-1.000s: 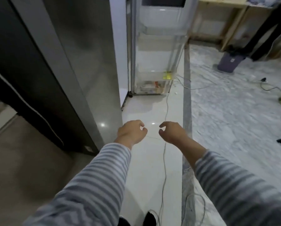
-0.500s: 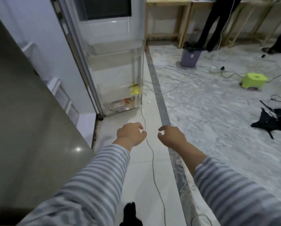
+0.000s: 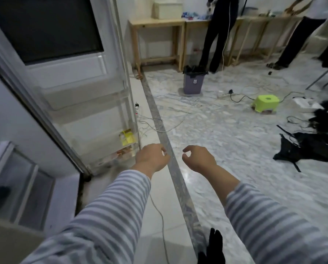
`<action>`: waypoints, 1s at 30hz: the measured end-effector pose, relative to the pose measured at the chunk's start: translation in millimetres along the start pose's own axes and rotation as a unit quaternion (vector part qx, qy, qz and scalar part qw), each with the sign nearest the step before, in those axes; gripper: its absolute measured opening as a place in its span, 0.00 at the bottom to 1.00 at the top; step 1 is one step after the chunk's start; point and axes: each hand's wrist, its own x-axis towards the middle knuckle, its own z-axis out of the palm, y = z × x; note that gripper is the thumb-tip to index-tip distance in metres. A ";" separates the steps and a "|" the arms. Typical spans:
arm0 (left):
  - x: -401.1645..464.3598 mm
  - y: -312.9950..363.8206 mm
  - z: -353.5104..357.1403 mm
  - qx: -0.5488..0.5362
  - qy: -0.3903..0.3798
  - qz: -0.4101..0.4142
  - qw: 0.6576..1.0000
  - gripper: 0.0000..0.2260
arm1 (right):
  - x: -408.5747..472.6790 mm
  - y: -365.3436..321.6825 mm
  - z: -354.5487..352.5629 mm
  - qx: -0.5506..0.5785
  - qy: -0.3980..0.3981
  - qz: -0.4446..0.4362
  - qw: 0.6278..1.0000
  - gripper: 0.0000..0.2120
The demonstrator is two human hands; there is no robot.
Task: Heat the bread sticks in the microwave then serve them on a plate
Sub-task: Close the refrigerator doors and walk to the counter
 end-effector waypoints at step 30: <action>413.2 122.9 -141.8 -0.064 0.277 -0.240 0.928 0.13 | 487.2 -73.7 -238.3 -0.070 -0.045 -0.360 0.929 0.16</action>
